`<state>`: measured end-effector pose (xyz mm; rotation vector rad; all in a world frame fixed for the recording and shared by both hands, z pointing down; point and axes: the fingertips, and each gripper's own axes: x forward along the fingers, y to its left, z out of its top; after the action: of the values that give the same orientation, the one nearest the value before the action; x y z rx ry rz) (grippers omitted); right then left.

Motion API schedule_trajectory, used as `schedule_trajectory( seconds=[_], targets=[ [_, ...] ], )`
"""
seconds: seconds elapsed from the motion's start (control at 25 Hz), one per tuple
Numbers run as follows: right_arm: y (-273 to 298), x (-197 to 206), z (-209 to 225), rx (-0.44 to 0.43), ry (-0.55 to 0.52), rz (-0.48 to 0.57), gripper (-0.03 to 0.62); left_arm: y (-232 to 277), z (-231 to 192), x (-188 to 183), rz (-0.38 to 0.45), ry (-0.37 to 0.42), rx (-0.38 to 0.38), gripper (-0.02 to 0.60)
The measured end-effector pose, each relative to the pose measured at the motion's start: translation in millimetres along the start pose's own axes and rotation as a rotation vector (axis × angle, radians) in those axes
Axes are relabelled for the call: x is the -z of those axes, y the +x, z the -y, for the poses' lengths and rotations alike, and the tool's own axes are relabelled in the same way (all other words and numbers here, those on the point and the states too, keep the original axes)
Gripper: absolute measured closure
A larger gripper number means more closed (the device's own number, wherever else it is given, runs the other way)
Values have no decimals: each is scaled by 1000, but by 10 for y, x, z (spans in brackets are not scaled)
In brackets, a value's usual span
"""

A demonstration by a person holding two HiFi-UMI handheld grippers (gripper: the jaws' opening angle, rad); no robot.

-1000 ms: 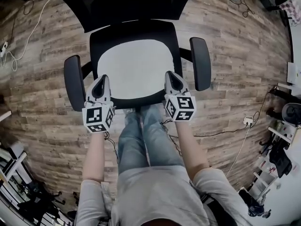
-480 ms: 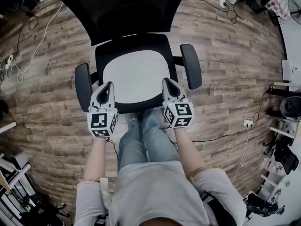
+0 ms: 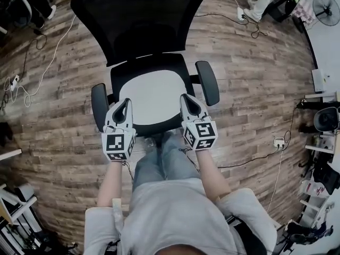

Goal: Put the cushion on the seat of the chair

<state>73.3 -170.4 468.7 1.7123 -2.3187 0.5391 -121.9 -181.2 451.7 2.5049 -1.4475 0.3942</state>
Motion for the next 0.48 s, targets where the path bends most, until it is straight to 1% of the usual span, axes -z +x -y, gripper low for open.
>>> schedule_trajectory(
  seconds=[0.24, 0.48],
  targets=[
    [-183, -324, -97, -3, -31, 57, 572, -160, 88, -295, 48, -13, 9, 569],
    [-391, -574, -201, -5, -48, 105, 571, -361, 134, -592, 107, -3, 5, 569]
  ],
)
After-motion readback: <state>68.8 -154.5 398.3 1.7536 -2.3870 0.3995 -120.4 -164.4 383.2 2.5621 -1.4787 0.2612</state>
